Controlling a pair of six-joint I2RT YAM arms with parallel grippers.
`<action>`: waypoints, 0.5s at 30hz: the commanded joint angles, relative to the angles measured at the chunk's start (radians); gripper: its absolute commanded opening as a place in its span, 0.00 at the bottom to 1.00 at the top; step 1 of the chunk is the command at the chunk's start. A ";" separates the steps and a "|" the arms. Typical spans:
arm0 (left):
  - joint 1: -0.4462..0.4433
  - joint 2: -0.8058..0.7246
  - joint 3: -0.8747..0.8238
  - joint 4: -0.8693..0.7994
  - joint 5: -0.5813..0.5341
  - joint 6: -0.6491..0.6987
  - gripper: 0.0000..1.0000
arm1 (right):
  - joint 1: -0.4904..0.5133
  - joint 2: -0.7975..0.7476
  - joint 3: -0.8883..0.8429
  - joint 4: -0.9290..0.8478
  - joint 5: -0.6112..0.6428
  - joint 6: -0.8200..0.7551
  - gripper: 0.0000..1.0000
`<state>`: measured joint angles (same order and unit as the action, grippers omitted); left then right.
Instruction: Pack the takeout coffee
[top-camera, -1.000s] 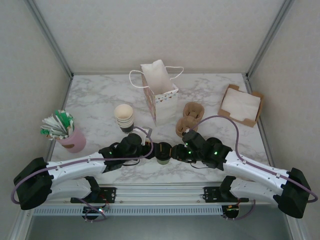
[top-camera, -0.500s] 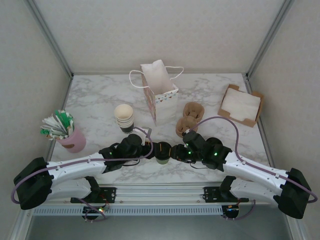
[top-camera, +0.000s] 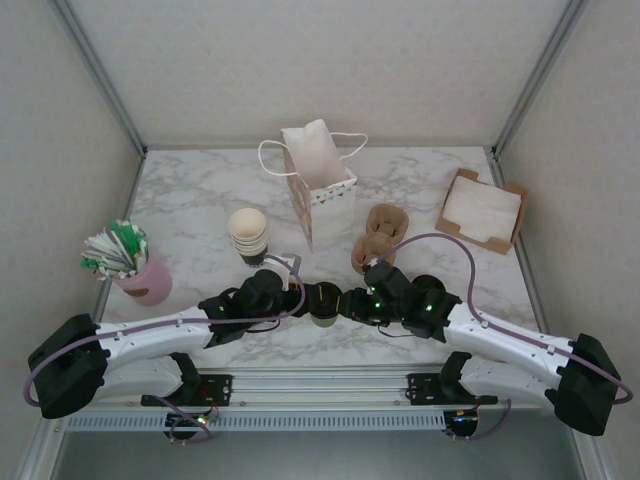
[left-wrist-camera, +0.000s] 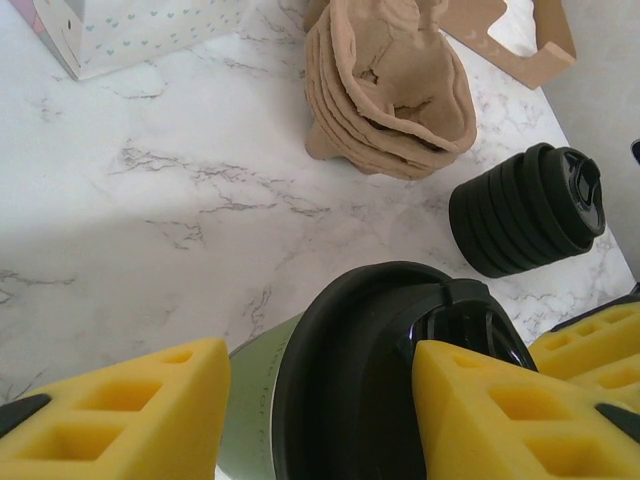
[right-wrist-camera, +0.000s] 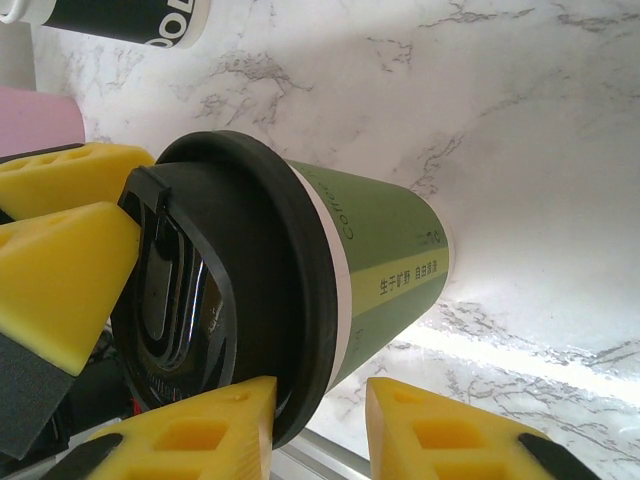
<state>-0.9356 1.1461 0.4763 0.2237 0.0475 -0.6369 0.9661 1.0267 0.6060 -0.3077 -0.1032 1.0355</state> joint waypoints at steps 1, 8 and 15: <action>-0.017 0.018 -0.038 -0.059 -0.003 -0.010 0.51 | -0.002 0.076 -0.039 -0.128 0.033 -0.025 0.28; -0.017 0.012 -0.041 -0.059 -0.011 -0.014 0.51 | 0.005 0.099 -0.031 -0.141 0.053 -0.035 0.27; -0.017 0.007 -0.042 -0.057 -0.016 -0.018 0.51 | 0.022 0.143 -0.005 -0.162 0.075 -0.047 0.27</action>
<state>-0.9352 1.1454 0.4683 0.2386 0.0025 -0.6525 0.9737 1.0912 0.6430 -0.3038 -0.0914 1.0199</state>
